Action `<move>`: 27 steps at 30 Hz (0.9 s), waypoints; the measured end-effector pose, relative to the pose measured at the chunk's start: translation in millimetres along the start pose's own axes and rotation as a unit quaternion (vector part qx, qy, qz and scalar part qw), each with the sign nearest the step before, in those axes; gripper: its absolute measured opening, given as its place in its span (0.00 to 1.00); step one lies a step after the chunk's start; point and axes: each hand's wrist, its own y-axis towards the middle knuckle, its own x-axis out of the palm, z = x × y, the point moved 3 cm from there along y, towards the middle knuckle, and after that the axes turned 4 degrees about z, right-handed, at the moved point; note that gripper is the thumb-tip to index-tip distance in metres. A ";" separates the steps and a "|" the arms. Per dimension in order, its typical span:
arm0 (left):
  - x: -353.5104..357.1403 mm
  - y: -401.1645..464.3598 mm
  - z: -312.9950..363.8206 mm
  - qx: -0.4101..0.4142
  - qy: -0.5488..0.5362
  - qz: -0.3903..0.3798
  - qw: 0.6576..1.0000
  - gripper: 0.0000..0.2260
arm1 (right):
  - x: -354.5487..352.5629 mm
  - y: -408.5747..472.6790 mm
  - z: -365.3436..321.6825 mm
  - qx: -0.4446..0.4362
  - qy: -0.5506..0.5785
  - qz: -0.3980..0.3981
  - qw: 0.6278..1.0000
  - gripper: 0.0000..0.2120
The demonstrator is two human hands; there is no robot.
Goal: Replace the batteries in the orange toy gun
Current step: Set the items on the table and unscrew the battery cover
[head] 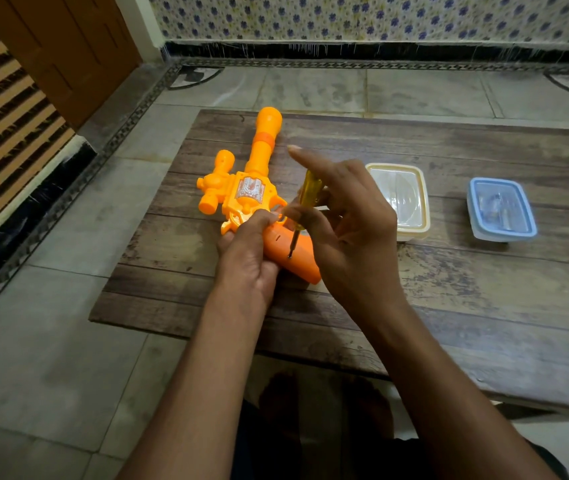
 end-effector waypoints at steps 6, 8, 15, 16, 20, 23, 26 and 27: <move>-0.8 -0.9 -1.2 -0.003 -0.015 -0.017 1.000 0.34 | 0.4 -1.8 -0.8 0.015 0.056 -0.038 0.998 0.27; -1.4 1.0 -1.5 -0.007 -0.017 -0.013 1.000 0.27 | 0.7 -2.5 -1.8 0.022 0.054 -0.032 0.998 0.26; -0.3 0.0 -1.2 0.004 -0.013 -0.020 1.000 0.30 | -0.2 -0.5 -1.0 0.025 0.053 -0.027 0.998 0.28; -0.1 0.1 -2.1 0.005 -0.012 -0.029 1.000 0.31 | -0.2 -0.9 -1.6 0.027 0.061 -0.035 0.997 0.28; 0.7 -0.4 -0.8 -0.001 -0.019 -0.022 1.000 0.29 | -0.8 -2.4 -2.4 0.029 0.063 -0.030 0.997 0.25; 2.0 -2.8 0.6 0.003 -0.022 -0.009 1.000 0.35 | -2.0 -1.2 -1.1 0.017 0.037 -0.014 0.999 0.25; 0.6 -3.2 -0.5 0.005 -0.020 -0.018 1.000 0.32 | -1.4 -1.9 0.3 0.039 0.072 -0.030 0.996 0.29; -0.8 -3.5 -0.8 0.002 -0.023 -0.009 1.000 0.30 | -1.3 -2.4 -0.2 0.044 0.081 -0.037 0.995 0.30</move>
